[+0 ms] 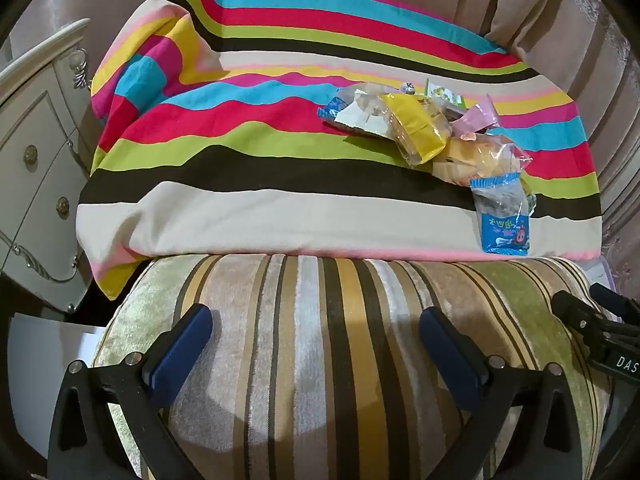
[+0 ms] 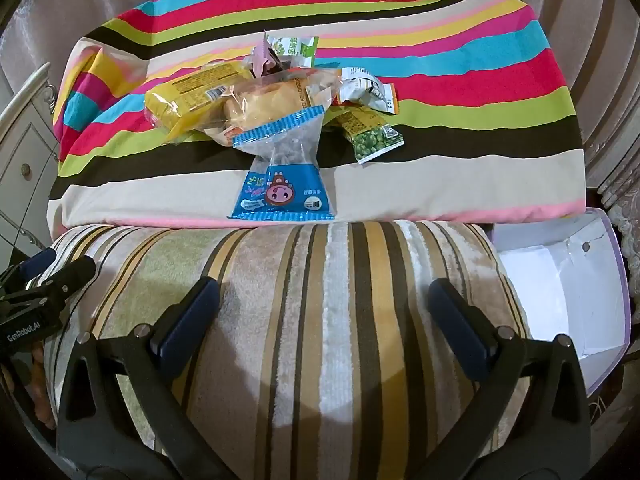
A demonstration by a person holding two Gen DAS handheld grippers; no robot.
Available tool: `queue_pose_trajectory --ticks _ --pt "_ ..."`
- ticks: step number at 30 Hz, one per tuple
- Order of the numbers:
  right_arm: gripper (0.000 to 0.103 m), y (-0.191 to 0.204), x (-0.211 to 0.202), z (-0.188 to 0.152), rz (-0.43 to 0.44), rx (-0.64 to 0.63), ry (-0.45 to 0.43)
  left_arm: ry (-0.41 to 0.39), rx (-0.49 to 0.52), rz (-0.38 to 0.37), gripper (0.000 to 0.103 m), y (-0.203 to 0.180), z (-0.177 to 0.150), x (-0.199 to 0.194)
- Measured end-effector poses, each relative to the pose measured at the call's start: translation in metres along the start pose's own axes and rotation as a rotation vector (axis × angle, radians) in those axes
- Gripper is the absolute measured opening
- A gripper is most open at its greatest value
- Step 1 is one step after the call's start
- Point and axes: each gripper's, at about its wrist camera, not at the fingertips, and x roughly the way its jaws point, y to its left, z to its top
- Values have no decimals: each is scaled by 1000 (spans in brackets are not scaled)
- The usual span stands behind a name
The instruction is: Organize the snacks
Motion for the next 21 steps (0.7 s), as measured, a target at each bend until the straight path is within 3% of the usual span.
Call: queue_pose_trajectory --ticks 21 --pt "103 0 1 0 0 0 -1 -2 16 19 103 -3 1 -3"
